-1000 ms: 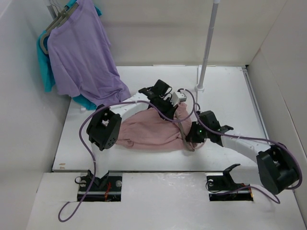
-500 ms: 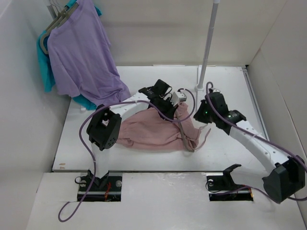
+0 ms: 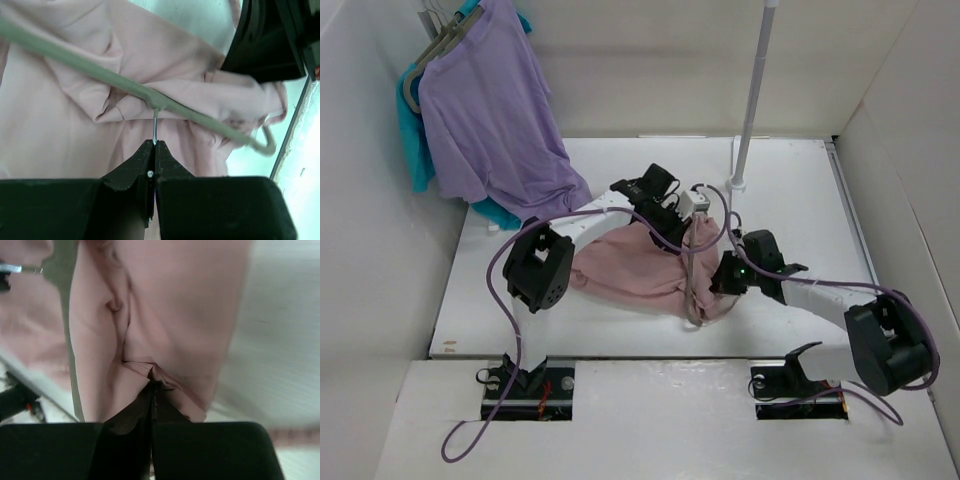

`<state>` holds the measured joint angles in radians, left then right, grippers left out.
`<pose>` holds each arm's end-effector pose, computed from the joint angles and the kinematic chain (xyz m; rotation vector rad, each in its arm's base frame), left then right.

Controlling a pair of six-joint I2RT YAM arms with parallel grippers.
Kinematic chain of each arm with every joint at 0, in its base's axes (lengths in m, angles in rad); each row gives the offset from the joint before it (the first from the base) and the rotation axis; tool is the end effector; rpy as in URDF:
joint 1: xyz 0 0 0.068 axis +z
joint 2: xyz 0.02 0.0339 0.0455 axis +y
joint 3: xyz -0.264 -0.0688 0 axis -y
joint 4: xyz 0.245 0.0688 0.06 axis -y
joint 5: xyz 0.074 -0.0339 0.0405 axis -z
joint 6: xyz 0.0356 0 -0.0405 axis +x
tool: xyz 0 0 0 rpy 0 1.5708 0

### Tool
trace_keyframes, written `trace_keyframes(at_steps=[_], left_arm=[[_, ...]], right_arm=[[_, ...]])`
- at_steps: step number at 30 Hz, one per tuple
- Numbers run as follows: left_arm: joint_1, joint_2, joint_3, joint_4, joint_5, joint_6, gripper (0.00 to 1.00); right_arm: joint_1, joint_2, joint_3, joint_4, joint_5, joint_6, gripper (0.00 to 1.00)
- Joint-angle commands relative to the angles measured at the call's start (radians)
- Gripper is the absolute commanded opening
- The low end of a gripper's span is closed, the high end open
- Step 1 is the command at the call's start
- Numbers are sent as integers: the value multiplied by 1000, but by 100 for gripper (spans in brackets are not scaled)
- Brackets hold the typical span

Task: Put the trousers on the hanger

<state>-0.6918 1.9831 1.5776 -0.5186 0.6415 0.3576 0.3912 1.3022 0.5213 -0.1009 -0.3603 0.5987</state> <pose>0.3225 -0.2948 0.2320 1.4652 1.9862 -0.9403 0.2119 0.1010 0.1554 0.0992 2.5752 0.8504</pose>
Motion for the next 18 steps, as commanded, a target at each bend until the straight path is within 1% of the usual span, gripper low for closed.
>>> trace_keyframes(at_steps=[1, 3, 5, 6, 7, 10, 11, 14, 17, 18], left_arm=[[-2, 3, 55, 8, 29, -23, 0], [-2, 3, 55, 26, 17, -48, 0], [-2, 13, 64, 35, 27, -74, 0], [-2, 13, 64, 35, 67, -95, 0], [-2, 13, 64, 35, 87, -109, 0], [-2, 22, 64, 25, 164, -130, 0], [-2, 22, 41, 25, 179, -147, 0], [-2, 13, -2, 48, 236, -177, 0], [-2, 13, -21, 81, 291, -216, 0], [-2, 13, -33, 92, 325, -235, 0]], right_arm=[[46, 38, -84, 343, -221, 65, 2], [46, 74, -95, 413, -230, 93, 2], [57, 142, -109, 533, -239, 127, 2], [57, 164, -109, 578, -256, 139, 2], [57, 183, -109, 661, -256, 153, 2], [57, 213, -109, 777, -241, 216, 2], [66, 213, -100, 829, -241, 229, 2], [89, 267, -54, 906, -223, 260, 2], [126, 348, -3, 906, -172, 271, 2], [135, 389, 8, 915, -154, 297, 0]])
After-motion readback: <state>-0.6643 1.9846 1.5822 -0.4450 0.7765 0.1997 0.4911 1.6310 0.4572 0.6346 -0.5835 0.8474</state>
